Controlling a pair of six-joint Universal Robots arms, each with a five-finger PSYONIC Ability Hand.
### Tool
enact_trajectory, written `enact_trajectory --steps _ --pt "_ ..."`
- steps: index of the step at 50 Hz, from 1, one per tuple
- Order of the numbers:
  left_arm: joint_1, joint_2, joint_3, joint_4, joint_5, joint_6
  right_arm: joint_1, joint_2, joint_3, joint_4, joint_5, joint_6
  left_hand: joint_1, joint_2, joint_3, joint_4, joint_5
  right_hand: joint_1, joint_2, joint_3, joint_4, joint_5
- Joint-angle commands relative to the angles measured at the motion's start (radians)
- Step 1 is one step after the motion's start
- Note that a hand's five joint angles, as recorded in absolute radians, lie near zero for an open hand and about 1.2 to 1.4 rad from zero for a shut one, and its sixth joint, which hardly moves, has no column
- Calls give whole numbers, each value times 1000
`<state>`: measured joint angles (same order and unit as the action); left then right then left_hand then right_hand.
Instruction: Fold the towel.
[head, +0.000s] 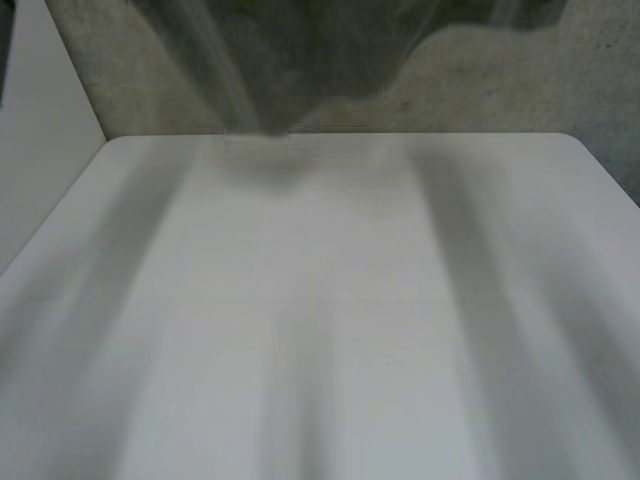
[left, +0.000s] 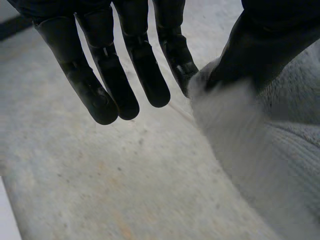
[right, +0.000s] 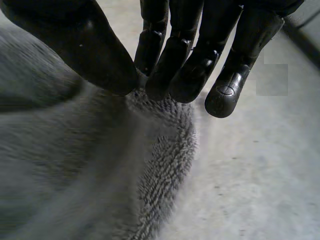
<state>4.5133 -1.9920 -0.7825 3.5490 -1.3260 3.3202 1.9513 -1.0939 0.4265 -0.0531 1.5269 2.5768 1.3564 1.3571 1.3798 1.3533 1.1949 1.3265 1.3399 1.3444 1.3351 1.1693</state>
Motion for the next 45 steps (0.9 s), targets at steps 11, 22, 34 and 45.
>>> enact_trajectory --steps 11,22,34,45 --pt "138 59 -684 71 369 108 -78 144 311 452 -248 -242 40 39 16 43 27 70 56 52 61 52" --pt "214 22 -998 133 401 334 -130 112 825 157 -274 -274 40 39 16 43 27 70 56 52 61 52" --pt "345 388 -1112 -33 487 245 -205 -326 1044 151 -283 -215 40 39 16 43 27 70 56 52 61 52" --pt "385 633 -1143 -90 561 13 -321 -456 997 453 -321 -254 40 39 16 43 27 70 56 52 61 52"
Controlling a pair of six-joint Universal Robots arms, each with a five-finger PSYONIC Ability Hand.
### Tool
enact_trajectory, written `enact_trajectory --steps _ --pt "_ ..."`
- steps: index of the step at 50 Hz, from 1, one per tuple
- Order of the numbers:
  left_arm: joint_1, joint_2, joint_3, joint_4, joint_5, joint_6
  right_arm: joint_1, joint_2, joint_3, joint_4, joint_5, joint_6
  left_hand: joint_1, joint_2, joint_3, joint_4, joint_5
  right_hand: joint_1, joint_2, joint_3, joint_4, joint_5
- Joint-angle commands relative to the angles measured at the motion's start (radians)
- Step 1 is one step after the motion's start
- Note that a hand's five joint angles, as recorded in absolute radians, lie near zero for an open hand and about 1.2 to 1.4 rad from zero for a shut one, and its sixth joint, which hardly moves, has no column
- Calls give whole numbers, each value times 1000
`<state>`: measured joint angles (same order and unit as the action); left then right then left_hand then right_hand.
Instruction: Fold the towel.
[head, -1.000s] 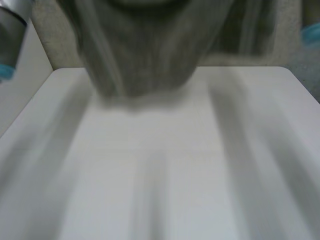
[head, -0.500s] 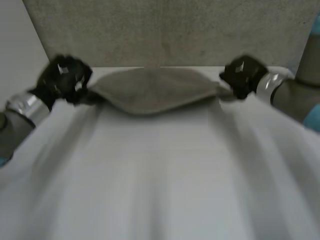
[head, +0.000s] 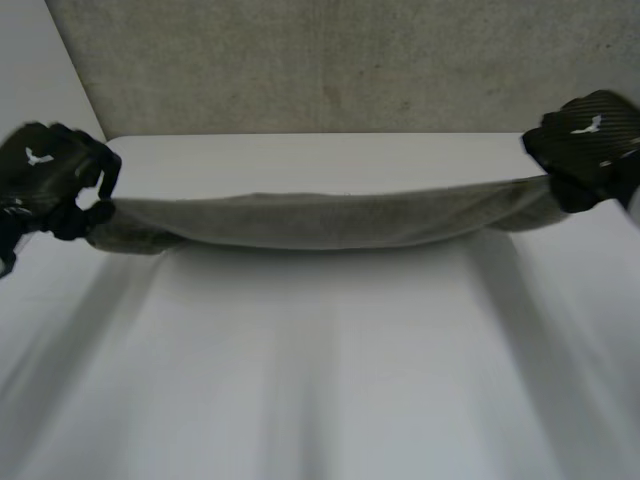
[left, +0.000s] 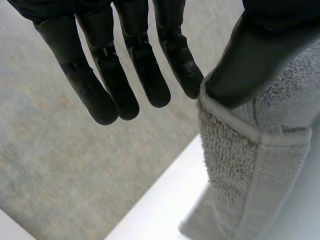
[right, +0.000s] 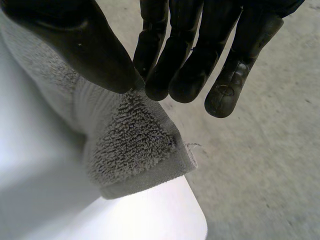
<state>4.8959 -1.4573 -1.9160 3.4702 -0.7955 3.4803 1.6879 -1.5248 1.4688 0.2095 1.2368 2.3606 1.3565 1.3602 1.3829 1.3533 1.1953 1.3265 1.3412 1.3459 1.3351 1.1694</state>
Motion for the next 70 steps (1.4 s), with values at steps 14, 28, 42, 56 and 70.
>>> enact_trajectory --steps 14,28,42,56,70 --pt "-208 -522 299 69 -157 -124 78 541 -380 185 76 -167 40 36 13 43 26 70 55 50 61 52" --pt "-323 -968 853 -126 -352 45 148 943 -946 103 199 -144 40 36 13 43 26 70 55 50 61 52" --pt "-340 -1178 1187 -155 -473 54 153 1223 -1326 76 259 -149 40 36 13 43 26 70 55 50 61 52" --pt "-369 -1215 1220 -155 -484 71 161 1249 -1351 61 267 -126 -943 -947 -970 -940 -957 -1152 -1167 -1171 -1161 -1169" --pt "-372 -780 838 -105 -502 -55 148 872 -1159 326 197 345 -1040 -1044 -1067 -1037 -1054 -1152 -1167 -1171 -1161 -1169"
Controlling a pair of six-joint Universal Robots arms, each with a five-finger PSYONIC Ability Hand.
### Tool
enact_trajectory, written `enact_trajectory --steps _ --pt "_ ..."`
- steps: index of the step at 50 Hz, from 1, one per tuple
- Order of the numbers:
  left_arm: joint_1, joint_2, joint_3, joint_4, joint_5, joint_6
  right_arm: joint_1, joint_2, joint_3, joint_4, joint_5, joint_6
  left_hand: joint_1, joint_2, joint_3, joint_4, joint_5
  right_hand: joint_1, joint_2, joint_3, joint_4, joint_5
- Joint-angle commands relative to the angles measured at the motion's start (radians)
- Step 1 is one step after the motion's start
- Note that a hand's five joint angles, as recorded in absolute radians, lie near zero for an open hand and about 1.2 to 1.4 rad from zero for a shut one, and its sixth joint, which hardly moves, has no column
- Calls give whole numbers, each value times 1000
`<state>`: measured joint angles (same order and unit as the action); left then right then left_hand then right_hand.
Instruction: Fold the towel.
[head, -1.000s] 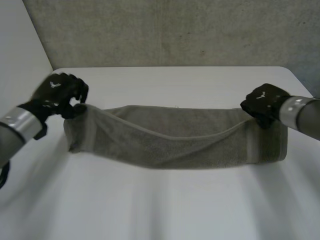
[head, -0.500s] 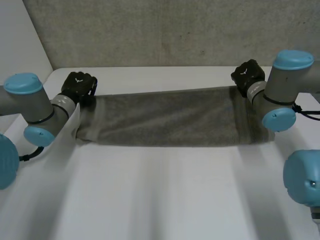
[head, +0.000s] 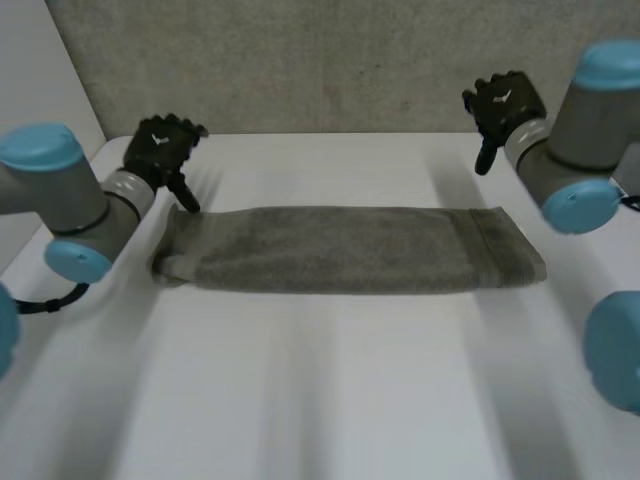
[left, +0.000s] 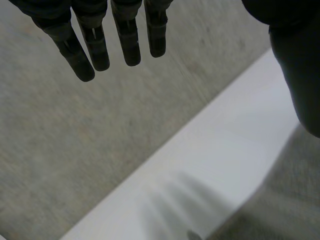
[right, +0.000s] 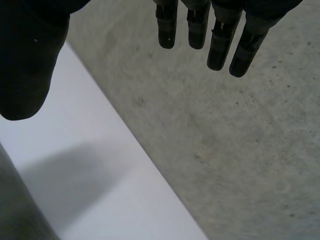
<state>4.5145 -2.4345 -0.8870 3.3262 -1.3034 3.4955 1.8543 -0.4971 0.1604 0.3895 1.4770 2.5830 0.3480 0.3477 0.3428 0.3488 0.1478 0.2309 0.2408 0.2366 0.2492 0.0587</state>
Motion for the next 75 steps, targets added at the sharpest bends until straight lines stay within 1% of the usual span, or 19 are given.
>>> enact_trajectory --steps 1,6,10,15,23,38,40,41,42,44,46,51,58,62,67,68,70,73,75 --pt "11 245 -244 42 10 -82 -21 -182 212 175 -34 118 -26 -26 -21 -27 0 -56 -66 -62 -75 -59" --pt "21 331 -380 39 13 -89 -35 -256 472 256 -9 66 33 33 38 32 58 -56 -66 -62 -75 -59" --pt "28 350 -458 33 13 -81 -56 -334 697 193 -18 25 51 51 56 50 76 -56 -66 -62 -75 -59" --pt "46 324 -555 61 10 -38 -89 -455 1051 -148 -11 -23 53 54 59 53 79 -56 -66 -62 -75 -59" --pt "78 235 -552 113 4 75 -104 -471 1258 -431 -21 -40 51 51 56 50 76 127 117 121 109 124" --pt "86 190 -553 190 1 80 -122 -371 1254 -558 -23 -139 48 48 53 47 73 338 329 333 320 336" --pt "87 183 -552 190 1 82 -122 -351 1234 -566 -18 -149 48 48 53 47 73 706 696 701 688 704" --pt "87 183 -552 190 1 82 -122 -351 1234 -566 -18 -149 48 48 53 47 73 708 698 703 690 706" --pt "89 180 -550 191 1 83 -122 -347 1228 -573 -11 -149 50 51 56 50 76 1002 992 996 984 1000" --pt "94 175 -549 191 1 83 -127 -347 1223 -587 -7 -149 48 48 53 47 73 1164 1154 1158 1145 1161" --pt "97 172 -547 191 1 83 -136 -348 1216 -601 9 -149 48 48 53 47 73 1165 1155 1160 1147 1163" --pt "100 169 -561 181 -13 82 -226 -363 1151 -603 213 -228 39 39 44 38 64 1165 1155 1160 1147 1163" --pt "84 277 -633 173 -28 66 -280 -419 1098 -642 270 -460 18 18 23 17 44 1165 1155 1160 1147 1163" --pt "66 357 -664 173 -27 36 -213 -436 1061 -695 276 -494 12 13 18 11 38 1165 1155 1160 1147 1163" --pt "31 449 -676 173 -30 -62 144 -454 978 -770 261 -489 15 15 20 14 41 1165 1155 1160 1147 1163" --pt "31 449 -676 173 -30 -62 144 -454 978 -770 261 -489 15 16 20 14 41 1165 1155 1160 1147 1163" --pt "29 462 -675 174 -30 -75 309 -417 970 -810 220 -497 15 16 20 14 41 1165 1155 1160 1147 1163" --pt "31 469 -673 174 -31 -82 375 -385 976 -813 181 -500 21 21 26 20 47 1165 1155 1160 1147 1163" --pt "29 469 -676 174 -31 -82 474 -298 984 -804 99 -515 21 21 26 20 47 1165 1155 1160 1147 1163"
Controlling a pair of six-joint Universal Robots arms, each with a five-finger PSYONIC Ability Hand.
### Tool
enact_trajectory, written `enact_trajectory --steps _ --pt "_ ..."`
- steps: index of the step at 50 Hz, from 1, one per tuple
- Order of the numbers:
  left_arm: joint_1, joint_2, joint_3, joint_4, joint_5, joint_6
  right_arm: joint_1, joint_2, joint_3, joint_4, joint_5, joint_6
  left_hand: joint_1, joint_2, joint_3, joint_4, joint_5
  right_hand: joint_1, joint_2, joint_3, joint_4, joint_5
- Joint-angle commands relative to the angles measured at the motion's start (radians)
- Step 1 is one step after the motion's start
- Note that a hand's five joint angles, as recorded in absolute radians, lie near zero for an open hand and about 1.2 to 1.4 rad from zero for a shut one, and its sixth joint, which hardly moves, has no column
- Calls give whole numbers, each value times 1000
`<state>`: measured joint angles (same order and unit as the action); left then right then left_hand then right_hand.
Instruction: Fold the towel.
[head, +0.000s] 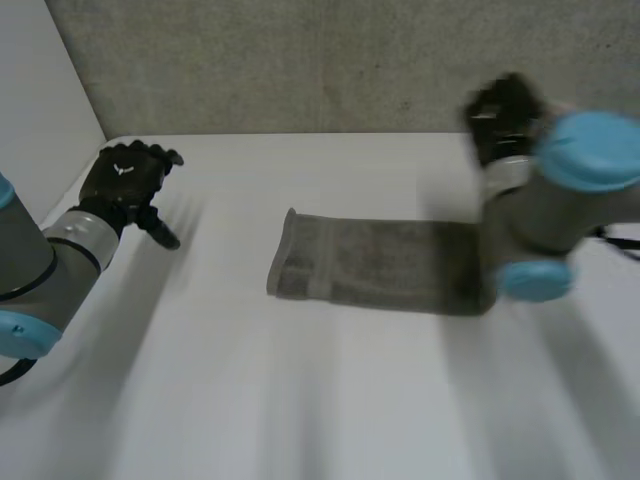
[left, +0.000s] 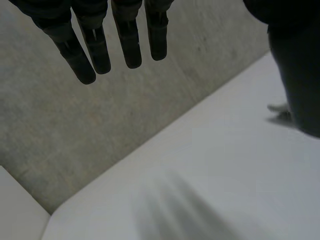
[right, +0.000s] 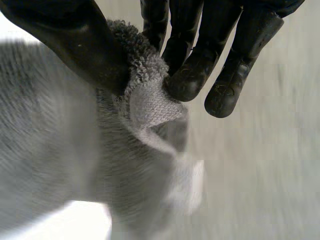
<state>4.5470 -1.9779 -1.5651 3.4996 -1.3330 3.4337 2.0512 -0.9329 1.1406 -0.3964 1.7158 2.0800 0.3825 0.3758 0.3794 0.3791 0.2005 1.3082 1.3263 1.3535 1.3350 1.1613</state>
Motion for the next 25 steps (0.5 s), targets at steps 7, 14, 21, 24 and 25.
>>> enact_trajectory --steps 7,14,21,24,25 --pt "-6 5 0 1 -3 -19 300 203 14 25 -197 -64 -13 -7 -10 -10 -6 -1008 -1026 -1053 -1035 -1035" --pt "-33 -2 25 7 0 -18 205 77 37 40 -179 63 -13 -7 -10 -10 -6 -1134 -1152 -1179 -1160 -1161" --pt "-135 -32 92 9 -6 -21 48 -104 243 105 -182 330 -13 -7 -10 -10 -6 -1134 -1152 -1179 -1160 -1161" --pt "-163 -36 99 10 -6 -21 -14 -103 316 172 -185 345 -10 -4 -7 -7 -3 -1134 -1152 -1179 -1160 -1161" --pt "-163 -36 99 10 -6 -21 -14 -103 317 172 -185 345 -10 -4 -7 -7 -3 -1134 -1152 -1179 -1160 -1161"
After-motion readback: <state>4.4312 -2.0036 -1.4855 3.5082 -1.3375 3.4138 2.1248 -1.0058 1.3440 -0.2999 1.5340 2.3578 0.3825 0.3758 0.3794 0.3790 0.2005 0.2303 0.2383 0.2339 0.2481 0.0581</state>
